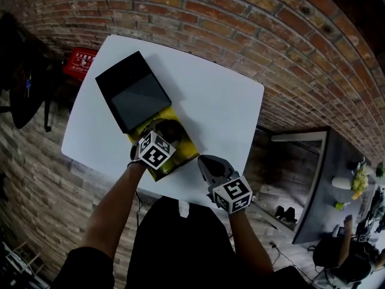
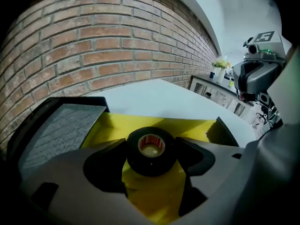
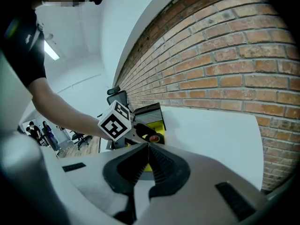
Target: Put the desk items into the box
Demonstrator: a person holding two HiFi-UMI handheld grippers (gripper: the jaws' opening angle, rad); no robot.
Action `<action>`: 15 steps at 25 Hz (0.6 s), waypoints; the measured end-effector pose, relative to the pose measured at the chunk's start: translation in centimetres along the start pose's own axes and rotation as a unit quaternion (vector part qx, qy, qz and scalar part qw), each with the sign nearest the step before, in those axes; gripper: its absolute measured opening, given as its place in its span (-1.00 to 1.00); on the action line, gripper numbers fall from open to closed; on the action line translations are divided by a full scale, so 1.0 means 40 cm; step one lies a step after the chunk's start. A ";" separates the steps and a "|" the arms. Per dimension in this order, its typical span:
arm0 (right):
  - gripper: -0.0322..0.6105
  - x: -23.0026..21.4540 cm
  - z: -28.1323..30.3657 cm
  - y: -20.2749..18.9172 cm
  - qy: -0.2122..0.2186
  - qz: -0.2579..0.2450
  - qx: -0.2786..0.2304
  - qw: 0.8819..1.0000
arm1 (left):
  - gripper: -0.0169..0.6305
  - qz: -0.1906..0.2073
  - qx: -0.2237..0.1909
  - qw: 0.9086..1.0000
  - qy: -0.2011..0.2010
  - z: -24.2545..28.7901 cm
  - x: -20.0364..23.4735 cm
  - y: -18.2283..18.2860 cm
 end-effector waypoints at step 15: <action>-0.83 -0.014 0.002 0.003 -0.004 0.000 -0.001 1.000 | 0.10 0.001 0.030 1.000 -0.009 0.015 0.000 -0.012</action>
Point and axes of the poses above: the fingertips, and each gripper's own axes: z forward along the fingers, x to its left, y out of its top, the point moved 7 cm from there along -z, backward along the fingers, and after that the axes turned 7 degrees about -x, right-handed, at the moved point
